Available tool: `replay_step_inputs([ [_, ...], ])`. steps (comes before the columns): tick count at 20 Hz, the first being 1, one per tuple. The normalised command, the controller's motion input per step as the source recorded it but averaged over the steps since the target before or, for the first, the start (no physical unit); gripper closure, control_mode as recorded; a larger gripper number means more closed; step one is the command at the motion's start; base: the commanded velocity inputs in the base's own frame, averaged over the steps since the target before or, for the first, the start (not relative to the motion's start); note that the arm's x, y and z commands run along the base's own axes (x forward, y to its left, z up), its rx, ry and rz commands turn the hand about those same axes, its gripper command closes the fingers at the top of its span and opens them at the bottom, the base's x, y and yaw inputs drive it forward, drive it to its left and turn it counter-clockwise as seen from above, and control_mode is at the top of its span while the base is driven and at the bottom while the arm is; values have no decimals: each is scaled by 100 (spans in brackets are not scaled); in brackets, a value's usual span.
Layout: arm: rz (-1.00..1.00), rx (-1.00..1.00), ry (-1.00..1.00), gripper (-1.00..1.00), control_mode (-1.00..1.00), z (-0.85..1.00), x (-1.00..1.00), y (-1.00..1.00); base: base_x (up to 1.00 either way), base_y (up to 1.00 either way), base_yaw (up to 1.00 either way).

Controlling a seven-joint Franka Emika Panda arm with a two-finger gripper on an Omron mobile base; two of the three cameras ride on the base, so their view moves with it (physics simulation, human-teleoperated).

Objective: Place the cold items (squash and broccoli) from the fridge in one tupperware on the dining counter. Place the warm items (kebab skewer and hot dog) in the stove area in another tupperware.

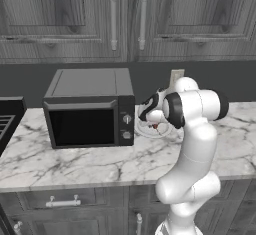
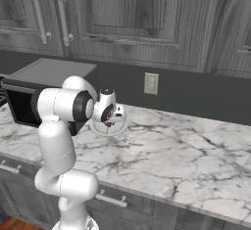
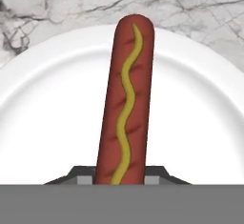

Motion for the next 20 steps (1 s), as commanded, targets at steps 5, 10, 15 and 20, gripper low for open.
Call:
replay_step_inputs([
  [5,0,0,0,100,-100,4,-19,-2,0,0,0],
  [10,0,3,-1,100,-100,22,-43,-22,0,0,0],
  [15,0,2,-1,100,-100,51,-65,-15,0,0,0],
  [20,0,1,0,100,-100,65,-79,-5,0,0,0],
])
